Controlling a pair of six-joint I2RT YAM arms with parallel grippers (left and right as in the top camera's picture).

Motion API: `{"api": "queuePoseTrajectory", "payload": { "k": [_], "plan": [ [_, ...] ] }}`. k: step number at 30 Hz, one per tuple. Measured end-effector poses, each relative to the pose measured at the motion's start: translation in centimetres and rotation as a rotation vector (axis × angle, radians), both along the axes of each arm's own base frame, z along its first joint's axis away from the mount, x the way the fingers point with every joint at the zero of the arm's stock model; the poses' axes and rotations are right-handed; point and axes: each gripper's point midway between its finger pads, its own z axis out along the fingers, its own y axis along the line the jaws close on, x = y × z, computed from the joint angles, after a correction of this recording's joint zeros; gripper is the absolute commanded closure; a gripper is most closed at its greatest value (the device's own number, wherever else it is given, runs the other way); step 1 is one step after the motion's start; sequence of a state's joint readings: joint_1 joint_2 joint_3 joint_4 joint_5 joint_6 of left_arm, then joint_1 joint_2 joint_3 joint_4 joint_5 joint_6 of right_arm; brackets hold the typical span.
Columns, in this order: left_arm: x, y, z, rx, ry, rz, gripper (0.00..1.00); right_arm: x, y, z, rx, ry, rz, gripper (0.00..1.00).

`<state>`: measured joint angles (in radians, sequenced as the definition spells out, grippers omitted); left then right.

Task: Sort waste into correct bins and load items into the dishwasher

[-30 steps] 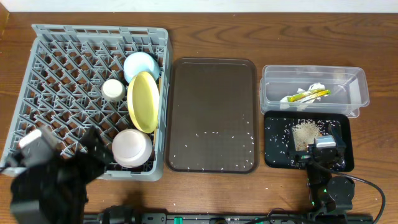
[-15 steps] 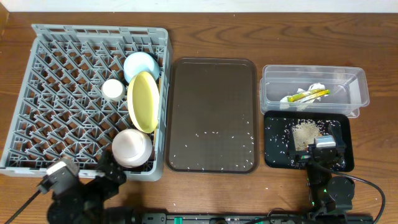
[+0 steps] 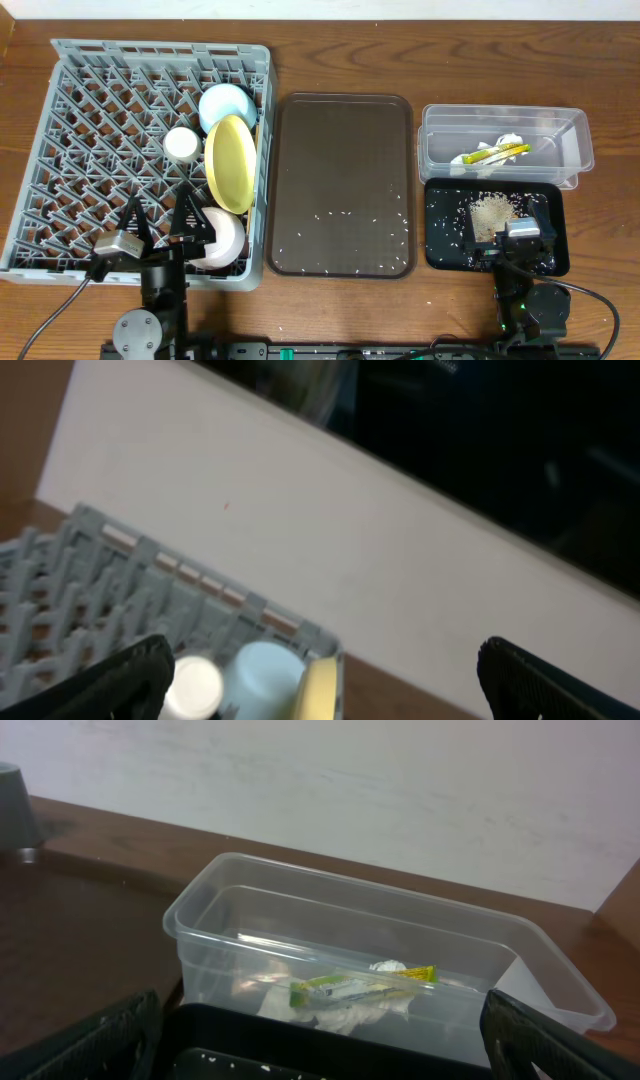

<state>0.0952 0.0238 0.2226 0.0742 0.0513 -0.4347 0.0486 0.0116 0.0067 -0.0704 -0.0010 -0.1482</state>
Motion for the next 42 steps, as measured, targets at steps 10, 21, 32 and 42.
{"api": "queuePoseTrajectory", "payload": {
  "k": [10,21,32,42],
  "plan": [
    [1.4,-0.3,-3.9,-0.033,0.002,-0.024,0.02,0.0,0.0,0.0,0.000,0.000,0.000,0.01],
    [2.1,-0.3,-7.8,-0.045,0.106,-0.027,0.02,0.0,0.0,0.0,0.000,0.000,0.000,0.01],
    [2.1,-2.7,-12.1,0.118,0.291,-0.116,0.02,0.0,0.0,0.0,-0.001,0.000,0.000,0.01],
    [2.0,-4.2,-11.8,0.349,0.278,-0.186,0.02,0.0,0.0,0.0,-0.003,0.000,0.000,0.01]
  ]
}}
